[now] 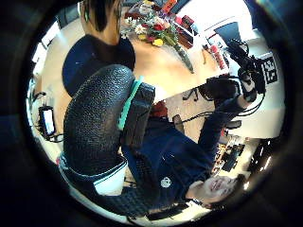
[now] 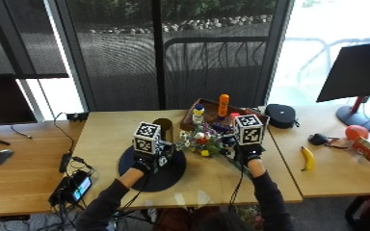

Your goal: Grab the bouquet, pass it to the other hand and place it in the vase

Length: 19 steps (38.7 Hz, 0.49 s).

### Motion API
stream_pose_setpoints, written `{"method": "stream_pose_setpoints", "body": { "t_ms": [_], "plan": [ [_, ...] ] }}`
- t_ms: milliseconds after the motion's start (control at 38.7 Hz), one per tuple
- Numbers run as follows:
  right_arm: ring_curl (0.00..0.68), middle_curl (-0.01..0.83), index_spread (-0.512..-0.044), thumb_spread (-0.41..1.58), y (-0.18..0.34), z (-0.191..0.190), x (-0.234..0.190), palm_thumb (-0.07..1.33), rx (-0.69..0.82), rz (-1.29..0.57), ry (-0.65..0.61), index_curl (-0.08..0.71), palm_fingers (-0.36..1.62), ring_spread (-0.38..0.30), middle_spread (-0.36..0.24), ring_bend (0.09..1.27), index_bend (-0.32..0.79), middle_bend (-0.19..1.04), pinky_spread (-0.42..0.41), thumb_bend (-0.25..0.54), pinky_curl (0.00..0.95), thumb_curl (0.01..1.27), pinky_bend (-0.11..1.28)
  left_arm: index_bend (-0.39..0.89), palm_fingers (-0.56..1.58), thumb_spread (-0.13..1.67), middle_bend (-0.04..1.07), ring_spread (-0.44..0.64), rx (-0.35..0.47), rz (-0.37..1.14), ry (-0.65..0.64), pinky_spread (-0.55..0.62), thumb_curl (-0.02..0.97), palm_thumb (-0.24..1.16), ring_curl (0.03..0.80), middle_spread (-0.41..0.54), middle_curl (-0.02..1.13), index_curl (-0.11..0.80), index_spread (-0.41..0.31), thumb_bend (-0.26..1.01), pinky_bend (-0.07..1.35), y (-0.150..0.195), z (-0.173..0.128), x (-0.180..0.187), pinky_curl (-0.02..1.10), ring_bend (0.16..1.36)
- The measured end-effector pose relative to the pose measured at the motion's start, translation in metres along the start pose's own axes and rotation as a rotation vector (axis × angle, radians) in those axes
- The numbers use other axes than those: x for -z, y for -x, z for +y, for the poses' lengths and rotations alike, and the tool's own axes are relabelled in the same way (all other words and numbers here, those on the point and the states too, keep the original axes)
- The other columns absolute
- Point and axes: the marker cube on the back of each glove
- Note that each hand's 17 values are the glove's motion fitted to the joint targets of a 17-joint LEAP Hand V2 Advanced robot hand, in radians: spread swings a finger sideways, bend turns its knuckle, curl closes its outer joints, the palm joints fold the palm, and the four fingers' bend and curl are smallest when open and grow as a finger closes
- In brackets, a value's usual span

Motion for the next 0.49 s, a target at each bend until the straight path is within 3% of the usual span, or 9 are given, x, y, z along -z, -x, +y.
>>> {"method": "stream_pose_setpoints", "body": {
  "t_ms": [103,207,491],
  "plan": [
    [0.159,0.094,-0.257,0.59,-0.001,0.001,0.000,0.11,0.000,-0.001,0.008,0.051,0.49,-0.029,-0.060,0.49,0.08,0.21,0.046,0.045,0.172,0.05,0.50,0.15,0.34,0.66,0.13,0.11,-0.006,-0.002,0.016,0.15,0.048,0.13,0.153,0.127,0.05,0.074,-0.031,0.08,0.43,-0.002,0.000,0.001,0.14,0.52],
    [0.209,0.138,-0.310,0.76,-0.004,0.002,0.002,0.11,0.004,-0.001,0.006,0.078,0.47,-0.041,-0.072,0.53,0.09,0.21,0.055,0.033,0.221,0.07,0.52,0.16,0.30,0.85,0.13,0.14,0.009,-0.015,0.033,0.19,0.074,0.14,0.197,0.160,0.08,0.113,-0.038,0.07,0.45,0.000,-0.003,0.004,0.19,0.57],
    [0.259,0.223,-0.364,1.00,-0.011,0.008,0.007,0.13,-0.034,-0.002,0.001,0.102,0.46,-0.060,-0.086,0.57,0.07,0.23,0.059,-0.008,0.277,0.13,0.55,0.18,0.27,1.11,0.15,0.17,0.044,-0.050,0.120,0.23,0.136,0.14,0.238,0.191,0.13,0.201,-0.054,0.04,0.47,0.013,0.005,0.024,0.25,0.60]
  ]
}}
